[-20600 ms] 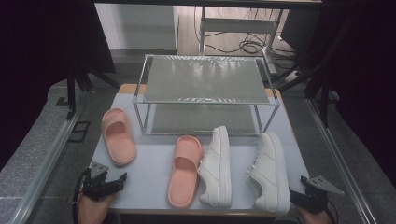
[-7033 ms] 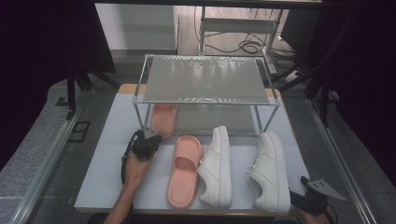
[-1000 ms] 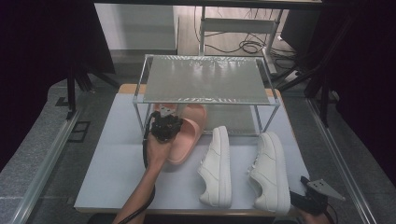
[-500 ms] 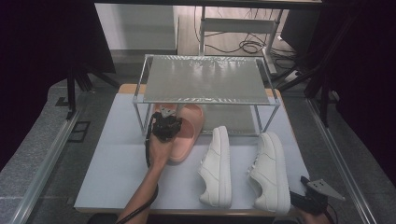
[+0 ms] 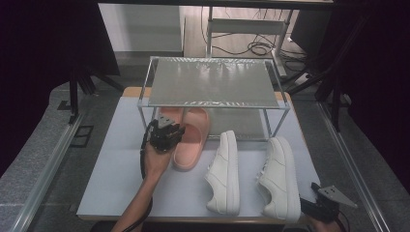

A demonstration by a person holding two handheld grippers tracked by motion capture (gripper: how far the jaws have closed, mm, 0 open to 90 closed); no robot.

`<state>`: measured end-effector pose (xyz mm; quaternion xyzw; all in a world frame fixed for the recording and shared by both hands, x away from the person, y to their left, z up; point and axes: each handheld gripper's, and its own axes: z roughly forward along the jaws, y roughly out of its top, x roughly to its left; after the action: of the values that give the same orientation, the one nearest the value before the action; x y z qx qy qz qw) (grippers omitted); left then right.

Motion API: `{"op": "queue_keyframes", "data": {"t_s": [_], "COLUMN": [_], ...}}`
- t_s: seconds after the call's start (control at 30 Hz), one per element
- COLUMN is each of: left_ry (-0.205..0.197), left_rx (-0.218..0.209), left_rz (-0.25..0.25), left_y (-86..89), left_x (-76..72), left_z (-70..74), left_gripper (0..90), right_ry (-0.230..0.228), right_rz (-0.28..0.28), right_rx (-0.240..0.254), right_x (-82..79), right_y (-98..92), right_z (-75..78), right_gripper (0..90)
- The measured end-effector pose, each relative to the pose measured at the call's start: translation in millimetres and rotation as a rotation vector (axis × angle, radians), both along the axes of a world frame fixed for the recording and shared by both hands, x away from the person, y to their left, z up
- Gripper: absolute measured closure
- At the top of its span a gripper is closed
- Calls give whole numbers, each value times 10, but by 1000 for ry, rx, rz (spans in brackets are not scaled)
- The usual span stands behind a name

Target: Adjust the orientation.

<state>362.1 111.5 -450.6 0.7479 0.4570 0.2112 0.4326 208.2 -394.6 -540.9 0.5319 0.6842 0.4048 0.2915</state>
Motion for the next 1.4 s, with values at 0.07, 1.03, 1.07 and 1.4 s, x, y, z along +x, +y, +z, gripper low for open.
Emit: {"op": "queue_keyframes", "data": {"t_s": [0.07, 1.03, 1.07, 1.4], "left_ry": [5, 91, 98, 88], "left_rx": [1, 134, 144, 186], "left_rz": [-14, -178, -180, -182], "left_y": [32, 129, 113, -11], "left_x": [-62, -848, -839, -726], "left_z": [-15, -567, -590, -623], "left_gripper": [720, 893, 892, 878], "right_ry": [0, -1, -1, -2], "right_rz": [0, -3, -3, -3], "right_rx": [-1, 3, 2, 2], "right_x": [0, -2, -2, -2], "right_y": [0, 3, 3, 2], "right_z": [0, -2, -2, -3], "right_gripper": [154, 154, 154, 154]}}
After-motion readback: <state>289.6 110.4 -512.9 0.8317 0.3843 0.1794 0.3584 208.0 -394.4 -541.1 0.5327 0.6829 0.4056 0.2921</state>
